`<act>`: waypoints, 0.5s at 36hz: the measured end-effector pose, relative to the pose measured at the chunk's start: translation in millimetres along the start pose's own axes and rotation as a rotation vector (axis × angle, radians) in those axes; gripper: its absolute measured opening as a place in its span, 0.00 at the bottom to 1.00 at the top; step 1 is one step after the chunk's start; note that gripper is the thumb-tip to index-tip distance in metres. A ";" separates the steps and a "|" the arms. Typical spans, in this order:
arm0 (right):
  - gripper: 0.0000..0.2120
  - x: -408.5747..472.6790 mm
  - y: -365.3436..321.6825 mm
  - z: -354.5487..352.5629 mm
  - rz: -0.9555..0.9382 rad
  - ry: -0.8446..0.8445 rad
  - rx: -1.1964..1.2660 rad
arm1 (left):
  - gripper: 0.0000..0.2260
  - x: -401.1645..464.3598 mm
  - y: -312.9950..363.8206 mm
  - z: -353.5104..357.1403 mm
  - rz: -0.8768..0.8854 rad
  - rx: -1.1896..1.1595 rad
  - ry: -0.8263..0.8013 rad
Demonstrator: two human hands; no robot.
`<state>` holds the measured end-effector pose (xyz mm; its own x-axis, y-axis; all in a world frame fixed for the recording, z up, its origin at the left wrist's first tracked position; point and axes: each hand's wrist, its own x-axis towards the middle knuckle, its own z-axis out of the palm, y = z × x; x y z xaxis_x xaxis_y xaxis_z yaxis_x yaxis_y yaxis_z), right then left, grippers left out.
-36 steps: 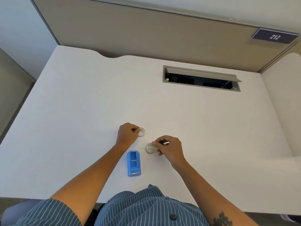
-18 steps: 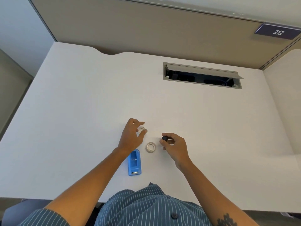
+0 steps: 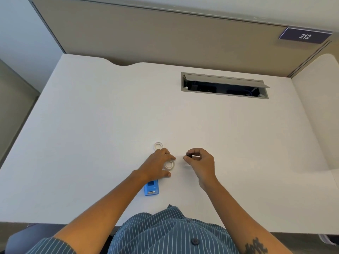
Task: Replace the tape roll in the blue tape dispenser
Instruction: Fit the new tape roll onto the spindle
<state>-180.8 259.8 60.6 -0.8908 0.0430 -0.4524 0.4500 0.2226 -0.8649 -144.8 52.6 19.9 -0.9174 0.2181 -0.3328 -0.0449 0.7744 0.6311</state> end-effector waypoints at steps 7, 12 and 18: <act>0.11 -7.1 -1.5 -2.6 0.000 -0.017 0.019 | 0.26 -3.0 4.7 3.8 -0.001 -0.035 0.056; 0.11 -13.2 -9.2 -6.8 0.007 -0.021 0.056 | 0.22 -7.2 6.9 0.9 0.014 -0.208 0.173; 0.16 -21.1 -17.2 -7.7 -0.015 -0.097 0.057 | 0.20 -17.0 20.5 -12.2 -0.007 -0.527 0.325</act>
<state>-170.2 262.6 86.8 -0.8886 -0.0548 -0.4555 0.4417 0.1662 -0.8816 -134.9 57.5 47.0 -0.9862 -0.0424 -0.1603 -0.1648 0.3592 0.9186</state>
